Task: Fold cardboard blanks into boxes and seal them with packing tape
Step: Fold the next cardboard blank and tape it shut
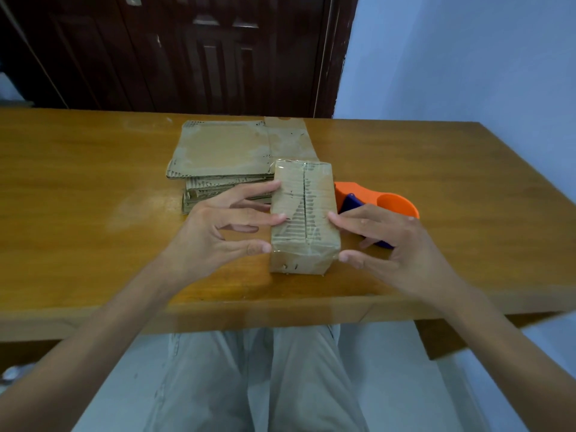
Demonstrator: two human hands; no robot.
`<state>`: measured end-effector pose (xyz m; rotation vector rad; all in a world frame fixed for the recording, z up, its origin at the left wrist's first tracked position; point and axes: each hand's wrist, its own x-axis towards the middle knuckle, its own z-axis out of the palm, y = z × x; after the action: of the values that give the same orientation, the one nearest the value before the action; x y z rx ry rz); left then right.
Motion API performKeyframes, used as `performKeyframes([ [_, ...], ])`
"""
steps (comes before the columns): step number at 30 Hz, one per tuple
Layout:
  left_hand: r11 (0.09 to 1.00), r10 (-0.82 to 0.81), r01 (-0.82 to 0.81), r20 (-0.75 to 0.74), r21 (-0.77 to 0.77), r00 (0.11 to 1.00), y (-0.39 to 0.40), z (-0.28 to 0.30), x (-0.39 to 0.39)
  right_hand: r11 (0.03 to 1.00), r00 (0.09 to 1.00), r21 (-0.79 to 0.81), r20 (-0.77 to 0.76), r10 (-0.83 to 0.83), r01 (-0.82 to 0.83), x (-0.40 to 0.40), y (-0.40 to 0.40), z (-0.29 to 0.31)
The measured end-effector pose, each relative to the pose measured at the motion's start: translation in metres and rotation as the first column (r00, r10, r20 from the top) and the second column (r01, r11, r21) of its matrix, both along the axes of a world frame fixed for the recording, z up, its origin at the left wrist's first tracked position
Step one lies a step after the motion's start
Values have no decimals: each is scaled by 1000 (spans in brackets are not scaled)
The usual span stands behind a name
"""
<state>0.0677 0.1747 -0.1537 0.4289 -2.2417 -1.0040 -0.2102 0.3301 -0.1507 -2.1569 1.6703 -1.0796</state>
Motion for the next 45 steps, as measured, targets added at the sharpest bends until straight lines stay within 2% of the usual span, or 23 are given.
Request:
performKeyframes([
  [7, 998, 55, -56, -65, -6, 996, 8, -8, -1, 996, 997, -93, 77, -3, 10, 5, -4, -11],
  [13, 961, 160, -193, -167, -200, 973, 20, -26, -10, 968, 980, -204, 167, -110, 144, 23, -9, -31],
  [15, 958, 201, -239, -228, -156, 953, 27, -32, -16, 961, 961, -203, 243, -135, 187, 30, -11, -40],
  [19, 946, 320, -322, -297, 46, 900, 40, -36, -33, 951, 906, -176, 387, -170, 254, 42, -19, -51],
  [21, 940, 338, -338, -301, 54, 892, 43, -36, -36, 943, 909, -188, 372, -190, 274, 46, -22, -51],
  [26, 918, 370, -394, -266, -40, 890, 45, -34, -36, 935, 912, -186, 342, -225, 300, 47, -20, -51],
  [28, 937, 328, -347, -241, -41, 913, 44, -34, -31, 949, 921, -167, 334, -201, 268, 42, -16, -51],
  [31, 972, 217, -232, -212, -46, 953, 39, -31, -19, 988, 935, -94, 345, -82, 122, 31, -7, -47],
  [33, 981, 188, -194, -197, -11, 962, 35, -26, -14, 993, 929, -53, 360, -82, 108, 28, -6, -42],
  [40, 936, 352, -348, -158, 51, 923, 38, -12, -19, 977, 921, -70, 352, -166, 203, 37, -13, -31],
  [45, 938, 346, -344, -127, 40, 929, 37, -9, -20, 975, 931, -70, 318, -179, 211, 34, -13, -29],
])
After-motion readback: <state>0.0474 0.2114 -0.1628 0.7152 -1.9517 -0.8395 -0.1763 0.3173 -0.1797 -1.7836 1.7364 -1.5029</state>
